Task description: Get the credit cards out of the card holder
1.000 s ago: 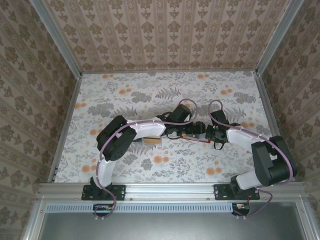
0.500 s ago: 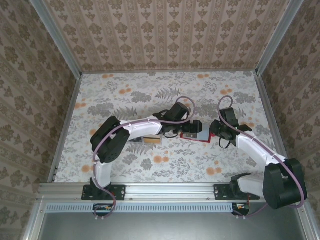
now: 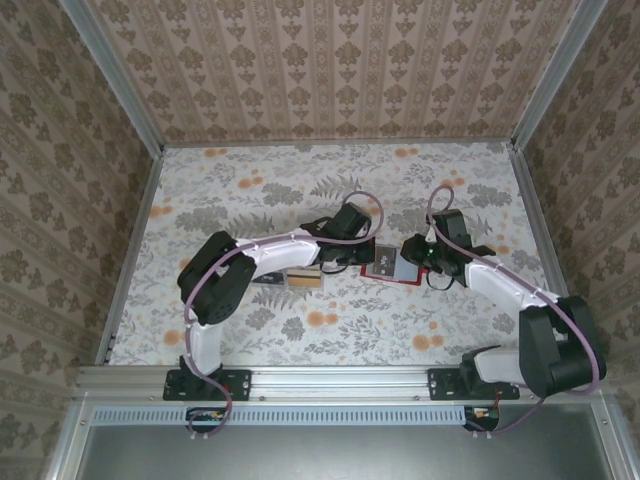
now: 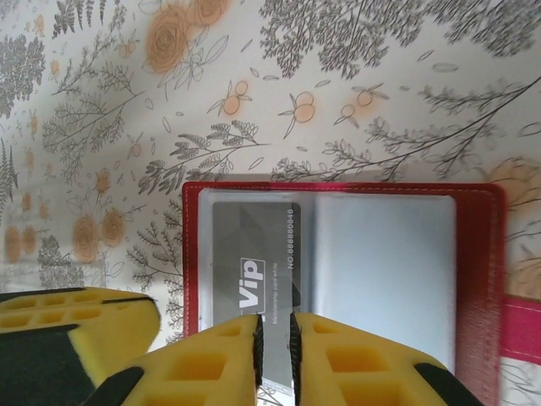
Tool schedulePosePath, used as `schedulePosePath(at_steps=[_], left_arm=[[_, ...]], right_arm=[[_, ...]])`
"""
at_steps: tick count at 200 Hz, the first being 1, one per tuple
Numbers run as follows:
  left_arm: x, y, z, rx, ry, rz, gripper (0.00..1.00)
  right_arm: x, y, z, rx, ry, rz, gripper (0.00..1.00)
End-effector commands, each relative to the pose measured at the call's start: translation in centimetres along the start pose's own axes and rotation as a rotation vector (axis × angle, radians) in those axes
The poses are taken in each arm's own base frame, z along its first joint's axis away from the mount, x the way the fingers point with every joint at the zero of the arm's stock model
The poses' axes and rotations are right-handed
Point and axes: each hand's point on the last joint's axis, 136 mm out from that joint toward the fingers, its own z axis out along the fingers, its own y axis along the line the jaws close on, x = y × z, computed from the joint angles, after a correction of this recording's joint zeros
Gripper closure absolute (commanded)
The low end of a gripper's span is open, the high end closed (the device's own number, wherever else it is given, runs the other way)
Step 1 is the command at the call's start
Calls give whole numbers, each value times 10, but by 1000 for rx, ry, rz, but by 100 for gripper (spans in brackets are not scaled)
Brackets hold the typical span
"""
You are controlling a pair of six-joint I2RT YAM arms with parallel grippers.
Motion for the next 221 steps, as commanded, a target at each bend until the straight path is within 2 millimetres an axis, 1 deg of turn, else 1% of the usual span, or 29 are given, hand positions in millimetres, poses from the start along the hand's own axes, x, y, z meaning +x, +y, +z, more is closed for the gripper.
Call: schedulePosePath(at_steps=[1,13,14,42,123,221], left_arm=[[4,7,10,-28,35,3,100],[5,8,13,-30,42,5,100],[4,8,13,-30,42,4,100],[7,11,20,-36,58,-3,100],[15,17,26,-49,79,-21,100],[25,20,32,-59,101,-29,100]], right_arm=[[5,8,11,-66,33,26,81],[6,9,13,-77,36,32,80],[9,6,18,-67,53,39,80],[16,2,29,-69,89,64,81],[32,-15,42,-28,136,101,82],[38,-9,52,-80,172,126,82]])
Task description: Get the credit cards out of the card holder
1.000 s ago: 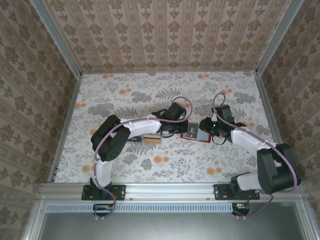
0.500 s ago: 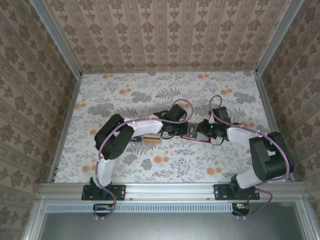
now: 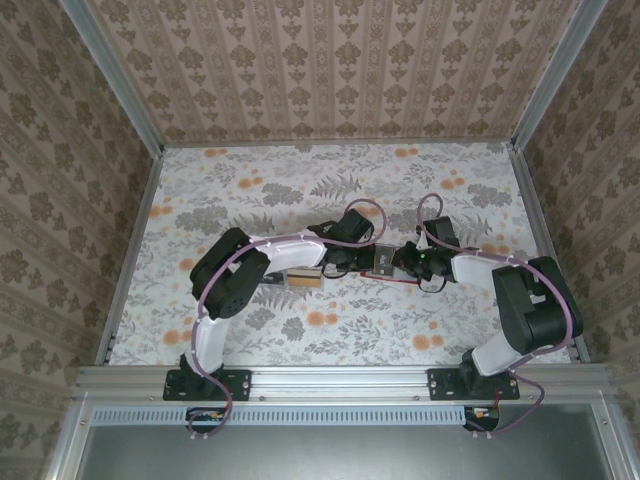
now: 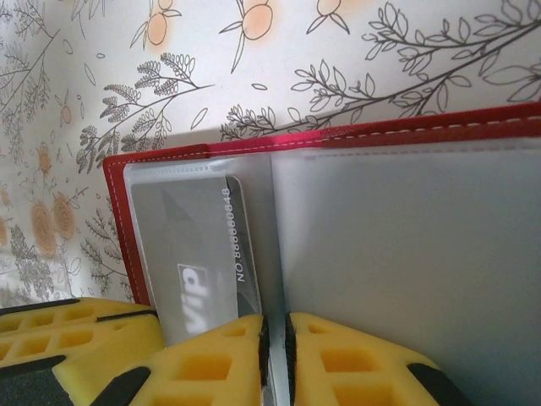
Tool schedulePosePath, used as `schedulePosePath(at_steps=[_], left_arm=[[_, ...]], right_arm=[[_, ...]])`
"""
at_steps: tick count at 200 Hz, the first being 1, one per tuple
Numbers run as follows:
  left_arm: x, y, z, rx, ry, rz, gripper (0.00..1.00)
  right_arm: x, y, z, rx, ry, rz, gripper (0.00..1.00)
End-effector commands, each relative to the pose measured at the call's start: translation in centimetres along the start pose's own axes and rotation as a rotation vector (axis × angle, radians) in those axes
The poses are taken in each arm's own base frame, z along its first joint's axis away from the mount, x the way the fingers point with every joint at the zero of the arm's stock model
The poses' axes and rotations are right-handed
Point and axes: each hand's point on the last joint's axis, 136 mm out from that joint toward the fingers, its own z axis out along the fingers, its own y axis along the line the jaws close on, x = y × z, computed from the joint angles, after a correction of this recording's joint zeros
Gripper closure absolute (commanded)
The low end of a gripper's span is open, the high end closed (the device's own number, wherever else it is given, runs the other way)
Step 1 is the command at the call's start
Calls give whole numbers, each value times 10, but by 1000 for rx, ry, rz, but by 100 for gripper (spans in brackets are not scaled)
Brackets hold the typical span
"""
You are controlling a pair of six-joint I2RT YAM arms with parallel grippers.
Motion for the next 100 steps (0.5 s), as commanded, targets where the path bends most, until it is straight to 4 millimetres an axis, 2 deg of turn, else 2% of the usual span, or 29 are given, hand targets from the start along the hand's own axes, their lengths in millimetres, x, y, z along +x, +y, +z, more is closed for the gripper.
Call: schedulePosePath(at_steps=[1,73,100], left_arm=[[7,1,9,-10,30,-8,100],[8,1,9,-17,33,-9,100],[7,2,9,-23,34,-12,100]], right_arm=[[7,3,5,-35,34,16,82],[8,12,1,-81,40,10,81],[9,11,1,-80,43,15,86]])
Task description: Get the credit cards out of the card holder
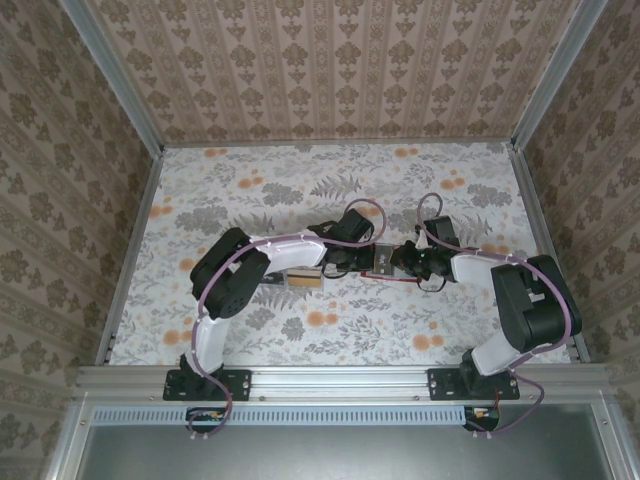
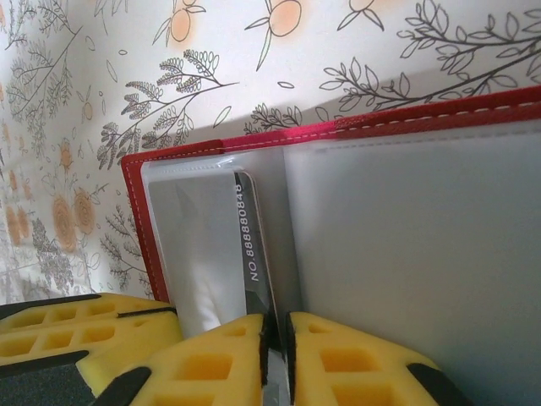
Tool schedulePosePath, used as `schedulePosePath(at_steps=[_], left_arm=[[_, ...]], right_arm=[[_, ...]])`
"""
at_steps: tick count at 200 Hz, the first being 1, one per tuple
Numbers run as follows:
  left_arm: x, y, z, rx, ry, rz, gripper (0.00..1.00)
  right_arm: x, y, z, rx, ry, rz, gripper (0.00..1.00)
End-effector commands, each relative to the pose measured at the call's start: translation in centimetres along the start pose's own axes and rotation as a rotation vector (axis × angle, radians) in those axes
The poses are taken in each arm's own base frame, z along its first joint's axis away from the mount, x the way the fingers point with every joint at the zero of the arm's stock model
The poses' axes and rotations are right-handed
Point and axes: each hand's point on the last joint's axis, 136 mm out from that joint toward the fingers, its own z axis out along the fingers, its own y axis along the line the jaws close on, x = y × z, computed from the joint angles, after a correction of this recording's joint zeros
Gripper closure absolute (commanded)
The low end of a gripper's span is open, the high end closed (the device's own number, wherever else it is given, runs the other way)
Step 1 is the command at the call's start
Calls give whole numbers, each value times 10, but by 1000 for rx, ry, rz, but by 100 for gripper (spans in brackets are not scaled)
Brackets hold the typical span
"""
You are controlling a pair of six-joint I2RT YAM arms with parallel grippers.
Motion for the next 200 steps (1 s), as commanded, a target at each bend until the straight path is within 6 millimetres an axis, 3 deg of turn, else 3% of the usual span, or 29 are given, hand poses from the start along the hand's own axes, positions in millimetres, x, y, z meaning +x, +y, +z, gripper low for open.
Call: schedulePosePath(at_steps=[1,23,115,171,200], left_arm=[[7,2,9,-21,33,-9,100],[7,3,8,-28,36,-10,100],[7,14,7,-66,42,-42,100],[-5,3,-13,-56,0,-6,100],[-18,-7,-27,-61,-36,33,89]], right_arm=[[8,5,0,-40,31,17,87],[8,3,-1,-36,28,21,100],[-8,-31,-26,36,-50,96,100],[-7,-24,-22,-15,-25,86,100],[-3,-22,-19,-27,0,90,100]])
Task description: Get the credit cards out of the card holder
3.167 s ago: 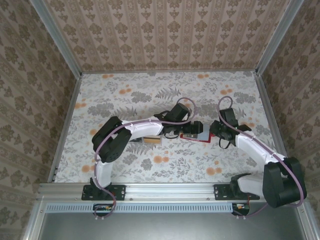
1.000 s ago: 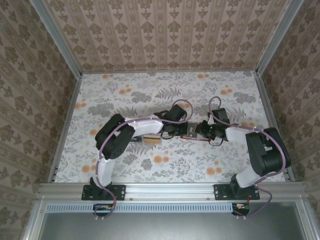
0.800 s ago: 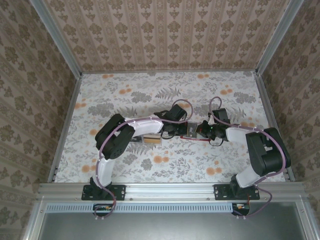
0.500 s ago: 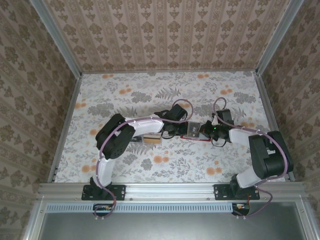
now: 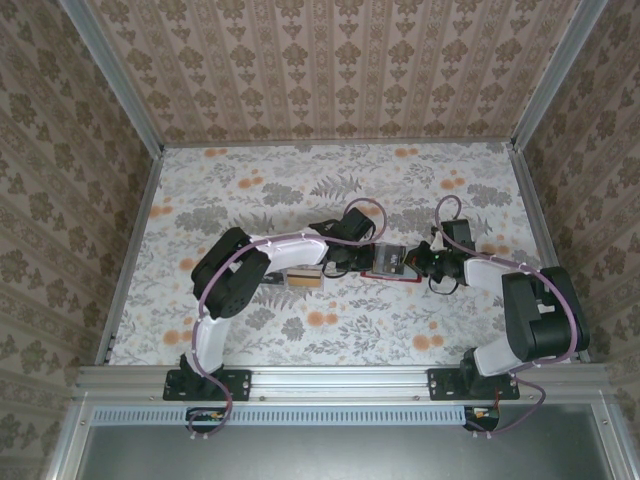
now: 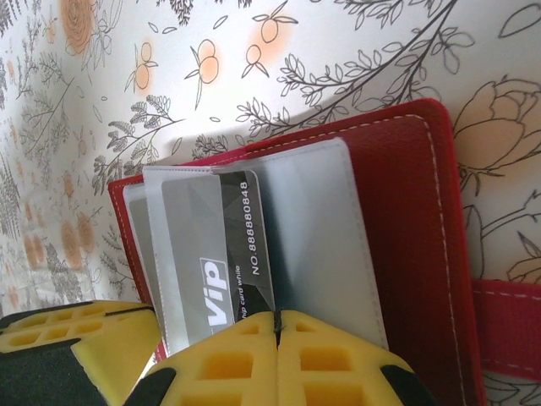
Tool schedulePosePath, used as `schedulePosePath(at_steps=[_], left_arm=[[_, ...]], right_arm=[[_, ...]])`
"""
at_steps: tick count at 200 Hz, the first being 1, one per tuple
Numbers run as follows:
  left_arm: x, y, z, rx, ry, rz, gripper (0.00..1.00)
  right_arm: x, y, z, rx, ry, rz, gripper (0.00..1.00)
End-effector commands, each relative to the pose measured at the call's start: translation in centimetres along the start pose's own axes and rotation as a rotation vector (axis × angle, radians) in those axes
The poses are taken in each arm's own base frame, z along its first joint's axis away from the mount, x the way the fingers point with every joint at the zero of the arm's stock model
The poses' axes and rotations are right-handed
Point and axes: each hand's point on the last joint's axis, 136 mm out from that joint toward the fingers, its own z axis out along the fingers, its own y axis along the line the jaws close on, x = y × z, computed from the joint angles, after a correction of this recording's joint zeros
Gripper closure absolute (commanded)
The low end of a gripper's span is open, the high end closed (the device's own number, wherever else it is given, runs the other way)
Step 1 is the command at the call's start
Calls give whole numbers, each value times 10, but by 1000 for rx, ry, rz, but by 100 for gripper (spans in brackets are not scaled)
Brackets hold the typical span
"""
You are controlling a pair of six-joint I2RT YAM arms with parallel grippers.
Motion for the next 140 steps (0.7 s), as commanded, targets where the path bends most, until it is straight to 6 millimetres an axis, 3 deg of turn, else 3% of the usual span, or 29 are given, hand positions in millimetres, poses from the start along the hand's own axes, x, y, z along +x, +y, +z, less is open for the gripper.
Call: schedulePosePath(at_steps=[1,38,71,99,140], left_arm=[[-17,-11,-25,-17,-49,40,88],[-27,-20,-32,-20,-73,74,78],[-27,-36,-24,21,-65,111,76],[-25,-42,-12,41,-45,118,82],[-13,-23,5,-10,9,76,92]], right_arm=[[9,1,3,-23,46,3,100],[15,10,5,-41,64,-40,100],[16,15,8,-35,73,-68,100],[16,14,9,-28,73,-67,100],[17,13,9,-30,72,-65,100]])
